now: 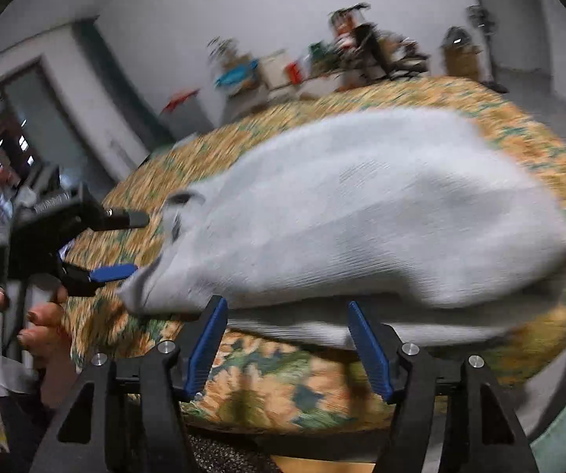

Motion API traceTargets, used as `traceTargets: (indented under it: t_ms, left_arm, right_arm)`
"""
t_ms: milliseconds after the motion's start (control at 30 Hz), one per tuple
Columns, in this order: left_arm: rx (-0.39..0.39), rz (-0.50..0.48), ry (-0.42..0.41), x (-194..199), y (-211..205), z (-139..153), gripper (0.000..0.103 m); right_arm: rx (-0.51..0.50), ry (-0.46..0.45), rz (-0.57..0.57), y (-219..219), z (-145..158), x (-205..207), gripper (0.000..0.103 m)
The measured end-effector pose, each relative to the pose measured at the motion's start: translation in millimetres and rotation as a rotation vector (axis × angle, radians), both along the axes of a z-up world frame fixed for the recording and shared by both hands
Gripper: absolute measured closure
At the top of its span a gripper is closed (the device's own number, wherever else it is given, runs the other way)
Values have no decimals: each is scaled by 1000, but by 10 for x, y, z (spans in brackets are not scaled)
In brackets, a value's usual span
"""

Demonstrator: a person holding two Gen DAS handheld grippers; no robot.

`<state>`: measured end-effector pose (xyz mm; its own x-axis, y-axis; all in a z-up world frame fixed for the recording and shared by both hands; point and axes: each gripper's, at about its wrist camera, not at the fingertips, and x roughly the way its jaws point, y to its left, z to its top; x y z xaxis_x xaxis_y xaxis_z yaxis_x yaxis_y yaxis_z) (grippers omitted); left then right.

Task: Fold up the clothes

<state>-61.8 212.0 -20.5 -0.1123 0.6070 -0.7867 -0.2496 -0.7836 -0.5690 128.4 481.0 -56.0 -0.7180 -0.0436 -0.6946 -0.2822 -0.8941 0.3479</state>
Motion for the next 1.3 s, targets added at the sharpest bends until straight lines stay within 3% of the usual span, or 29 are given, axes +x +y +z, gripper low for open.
traceTargets:
  t_ms: [167, 233, 333, 433, 467, 500, 533, 567, 667, 733, 800, 867, 933, 1000, 1100, 1200, 1300]
  left_arm:
    - [67, -22, -28, 66, -122, 33, 16]
    - [111, -34, -21, 105, -145, 99, 16]
    - [174, -39, -43, 140, -163, 133, 16]
    - [200, -5, -68, 208, -183, 145, 16]
    - [205, -1, -83, 222, -170, 117, 16]
    - [235, 11, -116, 241, -176, 81, 16]
    - [278, 29, -152, 251, -176, 34, 16]
    - [325, 51, -189, 277, -180, -17, 16]
    - [366, 73, -229, 359, -106, -110, 16]
    - [363, 59, -251, 406, -11, -188, 16]
    - [366, 40, -279, 429, 77, -264, 16]
    - [371, 24, -295, 473, 133, -299, 16]
    - [375, 7, -289, 504, 188, -289, 16]
    - [391, -11, -278, 544, 264, -271, 16]
    - [404, -10, -264, 625, 357, -248, 16]
    - [382, 59, -266, 684, 384, -313, 14]
    - [373, 117, -265, 752, 390, -375, 14]
  right_arm:
    - [-83, -12, 78, -38, -157, -251, 34]
    - [-81, -28, 115, -133, -191, -294, 26]
    - [-72, 20, 143, -223, -128, -314, 23]
    - [-198, 94, 104, -99, -118, -312, 25]
    - [-239, 116, 85, -50, -113, -314, 31]
    - [-233, 125, 55, -10, -92, -326, 56]
    - [-228, 135, 27, 28, -68, -337, 71]
    - [-219, 156, 20, 48, -16, -339, 73]
    - [-193, 170, 47, -6, 172, -295, 75]
    - [-174, 135, 28, 18, 200, -164, 71]
    - [-154, 103, 3, 50, 228, -24, 55]
    - [-151, 122, -140, 228, 247, 323, 51]
    - [-146, 141, -282, 407, 266, 670, 25]
    - [-144, 160, -425, 599, 284, 991, 11]
    - [-188, 154, -568, 865, 180, 1221, 11]
    - [-284, 137, -542, 1010, -48, 1074, 11]
    - [-395, 176, -487, 1063, -254, 896, 12]
